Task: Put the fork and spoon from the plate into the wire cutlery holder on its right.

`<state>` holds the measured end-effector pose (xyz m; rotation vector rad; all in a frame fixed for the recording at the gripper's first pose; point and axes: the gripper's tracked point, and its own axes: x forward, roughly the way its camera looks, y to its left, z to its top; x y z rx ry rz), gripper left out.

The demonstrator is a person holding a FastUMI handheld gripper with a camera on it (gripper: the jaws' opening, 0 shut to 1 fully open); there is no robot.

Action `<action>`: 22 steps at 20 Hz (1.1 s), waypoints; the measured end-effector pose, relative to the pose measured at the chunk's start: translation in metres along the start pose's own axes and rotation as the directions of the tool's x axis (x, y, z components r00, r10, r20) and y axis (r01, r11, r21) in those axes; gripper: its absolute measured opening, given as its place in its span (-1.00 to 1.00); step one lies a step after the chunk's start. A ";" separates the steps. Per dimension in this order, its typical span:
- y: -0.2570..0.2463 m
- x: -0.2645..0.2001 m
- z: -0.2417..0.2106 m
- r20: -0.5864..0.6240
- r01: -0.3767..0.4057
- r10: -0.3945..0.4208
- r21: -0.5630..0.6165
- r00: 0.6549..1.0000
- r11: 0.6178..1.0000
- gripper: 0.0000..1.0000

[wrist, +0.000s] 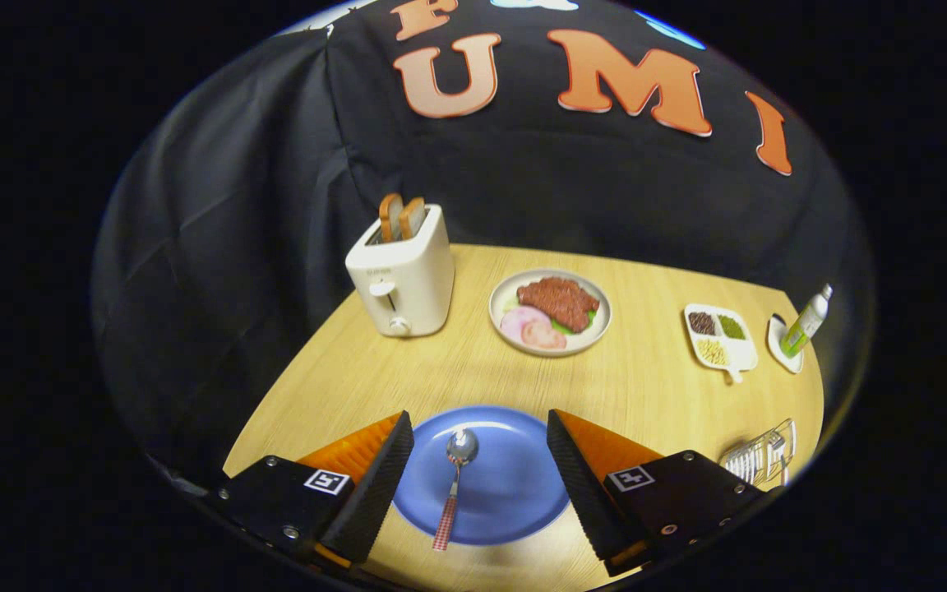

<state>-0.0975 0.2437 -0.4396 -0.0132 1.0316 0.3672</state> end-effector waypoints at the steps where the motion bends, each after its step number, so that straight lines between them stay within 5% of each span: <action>1: 0.004 0.007 -0.014 -0.060 0.000 0.000 0.001 0.998 1.000 0.95; 4: 0.011 0.021 -0.058 -0.249 -0.009 0.008 -0.002 0.969 1.000 0.92; 8: 0.017 0.034 -0.102 -0.436 -0.022 0.017 -0.006 0.900 1.000 0.59; 14: 0.024 0.048 -0.135 -0.580 0.004 -0.034 -0.052 0.814 0.999 -0.28; 17: 0.021 0.053 -0.143 -0.594 0.031 -0.063 -0.063 0.802 0.997 -0.72; 22: 0.013 0.040 -0.132 -0.568 0.015 -0.021 -0.015 0.823 1.000 -0.85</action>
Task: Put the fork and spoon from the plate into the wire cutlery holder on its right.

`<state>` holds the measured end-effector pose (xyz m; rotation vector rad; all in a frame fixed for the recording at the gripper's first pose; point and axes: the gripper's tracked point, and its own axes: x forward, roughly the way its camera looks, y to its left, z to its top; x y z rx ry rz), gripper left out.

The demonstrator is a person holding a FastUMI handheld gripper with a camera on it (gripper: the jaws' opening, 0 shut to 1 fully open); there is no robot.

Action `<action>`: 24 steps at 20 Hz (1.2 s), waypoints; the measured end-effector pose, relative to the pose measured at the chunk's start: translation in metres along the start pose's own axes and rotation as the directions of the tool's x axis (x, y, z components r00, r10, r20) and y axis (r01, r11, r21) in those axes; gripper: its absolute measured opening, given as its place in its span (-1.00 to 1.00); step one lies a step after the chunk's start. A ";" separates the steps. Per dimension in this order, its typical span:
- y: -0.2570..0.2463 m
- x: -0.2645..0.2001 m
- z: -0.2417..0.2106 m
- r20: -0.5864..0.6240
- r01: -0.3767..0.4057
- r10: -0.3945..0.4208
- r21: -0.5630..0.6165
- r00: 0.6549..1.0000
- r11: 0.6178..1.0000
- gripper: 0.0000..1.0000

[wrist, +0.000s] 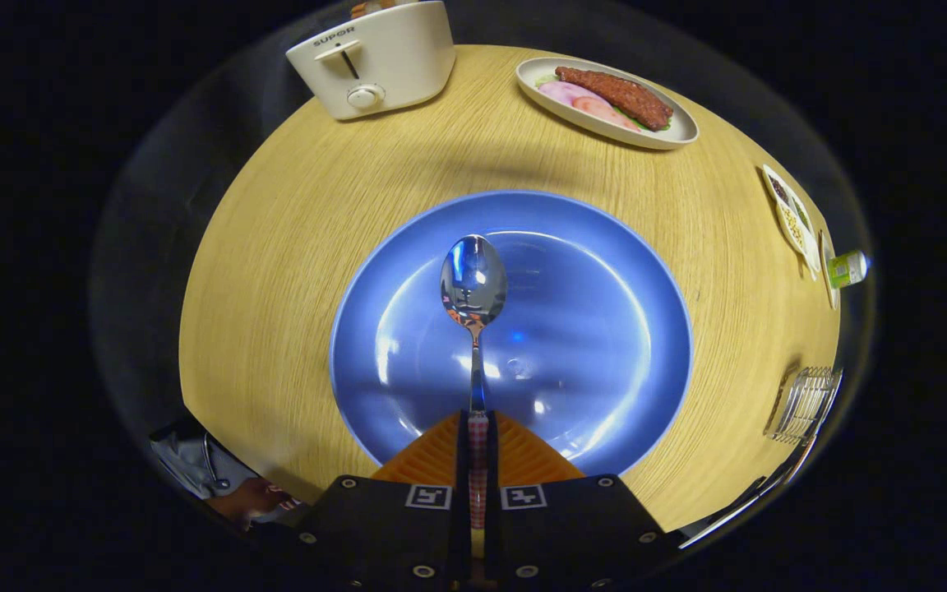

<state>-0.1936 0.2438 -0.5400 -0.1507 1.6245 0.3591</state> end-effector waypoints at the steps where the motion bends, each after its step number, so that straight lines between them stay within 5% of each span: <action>1: -0.006 -0.010 -0.001 0.011 -0.009 0.008 0.019 1.000 1.000 -0.86; 13: -0.224 -0.142 -0.056 0.077 0.105 -0.131 0.275 0.988 0.956 -0.87; 24: -0.336 -0.161 -0.112 -0.146 0.164 -0.142 0.159 0.979 0.973 -0.87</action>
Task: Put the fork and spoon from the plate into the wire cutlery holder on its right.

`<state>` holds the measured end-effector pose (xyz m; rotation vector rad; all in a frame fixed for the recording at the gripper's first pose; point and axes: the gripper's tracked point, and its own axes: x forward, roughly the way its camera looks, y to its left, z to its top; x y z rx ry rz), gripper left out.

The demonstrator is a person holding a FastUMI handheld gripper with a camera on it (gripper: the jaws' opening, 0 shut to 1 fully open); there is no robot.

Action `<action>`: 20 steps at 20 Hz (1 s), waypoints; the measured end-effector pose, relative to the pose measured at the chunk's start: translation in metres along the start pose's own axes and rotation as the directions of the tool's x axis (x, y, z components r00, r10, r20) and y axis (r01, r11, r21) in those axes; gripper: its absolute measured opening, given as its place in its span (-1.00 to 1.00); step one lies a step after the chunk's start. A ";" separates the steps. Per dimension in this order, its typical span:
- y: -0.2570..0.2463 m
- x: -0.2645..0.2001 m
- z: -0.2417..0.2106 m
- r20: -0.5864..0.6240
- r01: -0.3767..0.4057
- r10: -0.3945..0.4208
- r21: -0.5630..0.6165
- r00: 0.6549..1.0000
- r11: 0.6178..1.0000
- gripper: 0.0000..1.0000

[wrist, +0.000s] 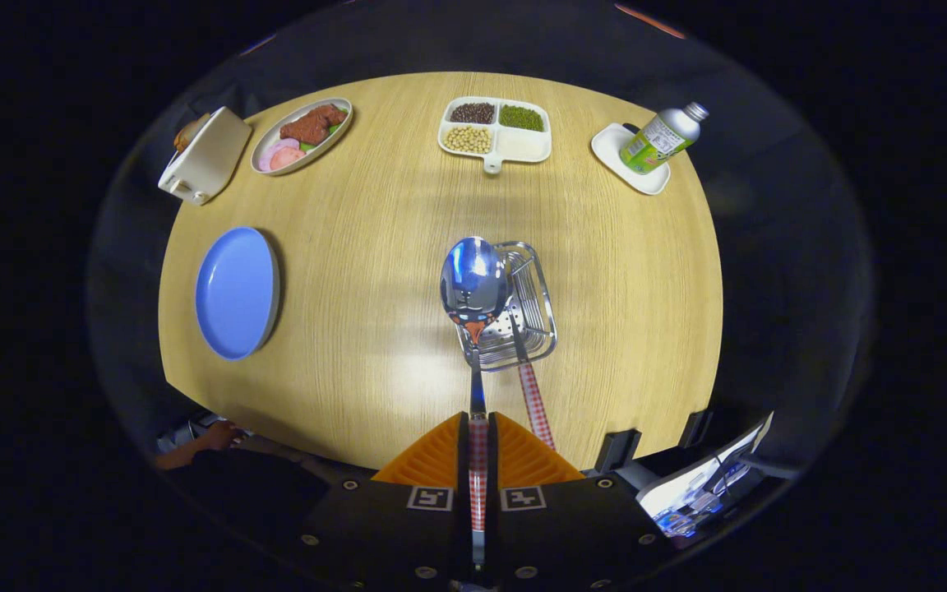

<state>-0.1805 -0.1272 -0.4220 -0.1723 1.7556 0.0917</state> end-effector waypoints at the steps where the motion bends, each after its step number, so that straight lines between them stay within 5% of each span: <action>1: -0.004 0.003 0.000 -0.026 -0.001 0.001 -0.027 1.000 1.000 -0.87; 7: -0.017 0.023 0.005 -0.206 -0.077 0.048 -0.138 0.977 0.987 -0.87; 13: -0.013 0.027 0.009 -0.386 -0.175 0.092 -0.186 0.918 0.967 -0.87; 20: -0.007 0.018 0.035 -0.444 -0.229 0.132 -0.171 0.886 0.958 -0.77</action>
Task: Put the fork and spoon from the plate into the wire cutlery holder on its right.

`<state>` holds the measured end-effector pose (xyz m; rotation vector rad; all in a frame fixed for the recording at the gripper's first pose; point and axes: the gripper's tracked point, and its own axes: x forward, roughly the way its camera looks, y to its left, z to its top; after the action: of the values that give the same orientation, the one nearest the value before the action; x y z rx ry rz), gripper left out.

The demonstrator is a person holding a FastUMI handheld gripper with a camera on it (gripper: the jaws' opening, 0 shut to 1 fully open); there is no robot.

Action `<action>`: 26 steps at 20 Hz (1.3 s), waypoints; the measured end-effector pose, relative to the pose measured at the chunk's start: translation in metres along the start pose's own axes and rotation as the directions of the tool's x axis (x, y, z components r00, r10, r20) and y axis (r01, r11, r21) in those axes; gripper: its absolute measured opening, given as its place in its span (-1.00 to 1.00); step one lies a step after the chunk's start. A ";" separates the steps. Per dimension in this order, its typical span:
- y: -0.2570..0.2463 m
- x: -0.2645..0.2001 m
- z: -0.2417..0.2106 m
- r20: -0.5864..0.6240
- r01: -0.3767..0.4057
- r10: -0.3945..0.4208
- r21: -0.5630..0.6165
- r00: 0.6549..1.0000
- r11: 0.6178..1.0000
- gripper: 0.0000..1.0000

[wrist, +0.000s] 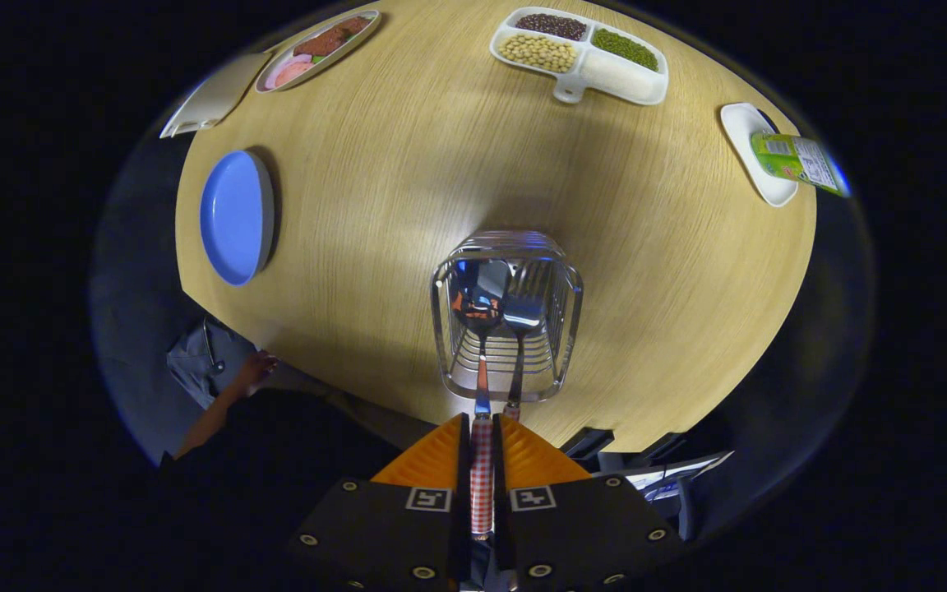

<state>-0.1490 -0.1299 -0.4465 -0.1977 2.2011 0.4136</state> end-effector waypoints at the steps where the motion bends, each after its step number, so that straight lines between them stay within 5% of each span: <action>1: 0.004 -0.001 0.001 0.009 -0.009 0.009 -0.010 1.000 1.000 -0.68; 4: 0.007 -0.007 0.006 0.052 -0.002 0.002 -0.016 0.999 1.000 -0.49; 9: 0.001 -0.021 0.008 0.183 0.009 -0.018 0.053 0.983 0.999 -0.45; 14: 0.005 -0.055 0.023 0.483 -0.040 -0.031 0.137 0.875 0.990 -0.34; 18: 0.011 -0.097 0.033 0.714 -0.116 -0.052 0.185 0.698 0.976 0.05; 21: 0.016 -0.143 0.039 0.859 -0.158 -0.103 0.208 0.501 0.965 0.45; 26: 0.013 -0.205 0.031 0.954 -0.137 -0.241 0.267 0.180 0.954 0.79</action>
<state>-0.0038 -0.1067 -0.2993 0.1647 0.8486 0.0625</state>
